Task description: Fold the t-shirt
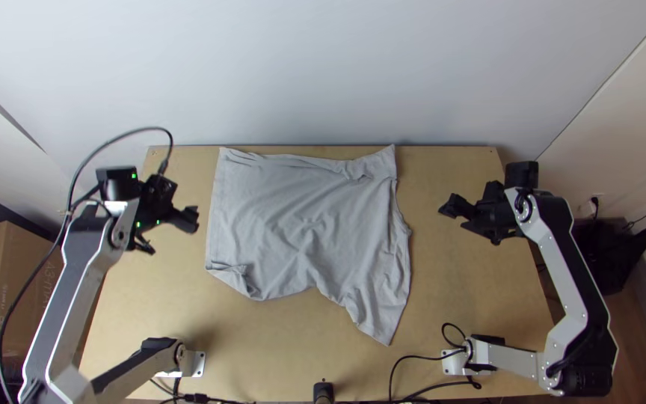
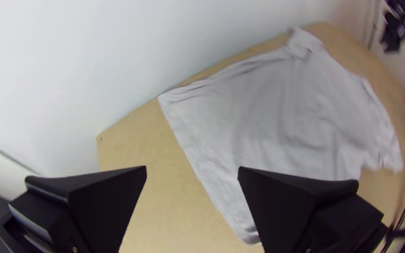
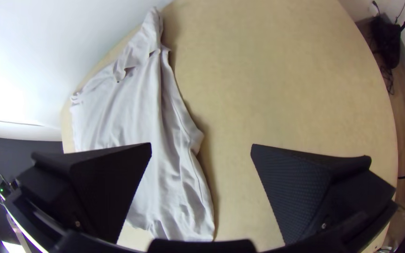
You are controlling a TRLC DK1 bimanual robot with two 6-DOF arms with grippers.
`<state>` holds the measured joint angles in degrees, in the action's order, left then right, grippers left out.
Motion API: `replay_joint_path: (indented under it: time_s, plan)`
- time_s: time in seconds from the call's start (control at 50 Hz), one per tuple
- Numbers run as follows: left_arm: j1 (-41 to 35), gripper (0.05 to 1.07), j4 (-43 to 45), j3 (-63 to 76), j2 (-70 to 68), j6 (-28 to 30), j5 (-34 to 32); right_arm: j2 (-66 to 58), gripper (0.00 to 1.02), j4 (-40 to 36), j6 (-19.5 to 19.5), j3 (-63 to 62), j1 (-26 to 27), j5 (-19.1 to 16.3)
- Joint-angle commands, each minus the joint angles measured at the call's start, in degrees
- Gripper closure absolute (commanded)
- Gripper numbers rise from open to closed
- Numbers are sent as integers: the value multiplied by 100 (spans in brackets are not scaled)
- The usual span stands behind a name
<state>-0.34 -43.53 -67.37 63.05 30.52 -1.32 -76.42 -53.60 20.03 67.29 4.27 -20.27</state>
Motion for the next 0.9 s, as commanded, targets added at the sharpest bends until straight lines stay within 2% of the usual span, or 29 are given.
replay_joint_path:
  time_s: [0.0,0.1,0.22,0.32,0.44,0.52,0.7,0.72,0.74,0.82,0.84,0.88]
  plan:
    - [-493,17,-24,682,-882,1210,431,330,5,8,-70,-392,-146,-73]
    - [-1364,17,-138,1200,-1567,1632,1117,462,5,61,-52,-603,-260,-73]
    - [-2040,17,-551,1666,-2183,1870,1398,646,5,210,27,-1007,-419,-100]
    - [-2541,17,-762,2070,-2517,1852,1530,831,5,509,159,-1411,-533,-100]
    - [-3280,17,-859,2431,-2631,1456,1908,910,5,676,238,-1754,-559,-117]
    - [-3596,22,-929,2519,-2543,1096,1916,963,5,825,300,-1939,-550,-117]
    - [-4185,23,-683,2879,-2165,595,2048,954,5,1230,537,-2413,-586,-179]
    - [-4246,25,-622,2914,-2103,560,2066,945,5,1265,546,-2457,-594,-188]
    - [-4290,31,-595,2923,-2051,516,2066,945,5,1291,572,-2501,-594,-188]
    - [-4343,63,-226,2984,-1813,393,2066,945,5,1317,598,-2607,-594,-223]
    - [-4352,67,-156,2993,-1761,393,2066,945,5,1317,598,-2624,-594,-223]
    - [-4352,69,2,3020,-1638,402,2075,945,5,1317,598,-2642,-594,-223]
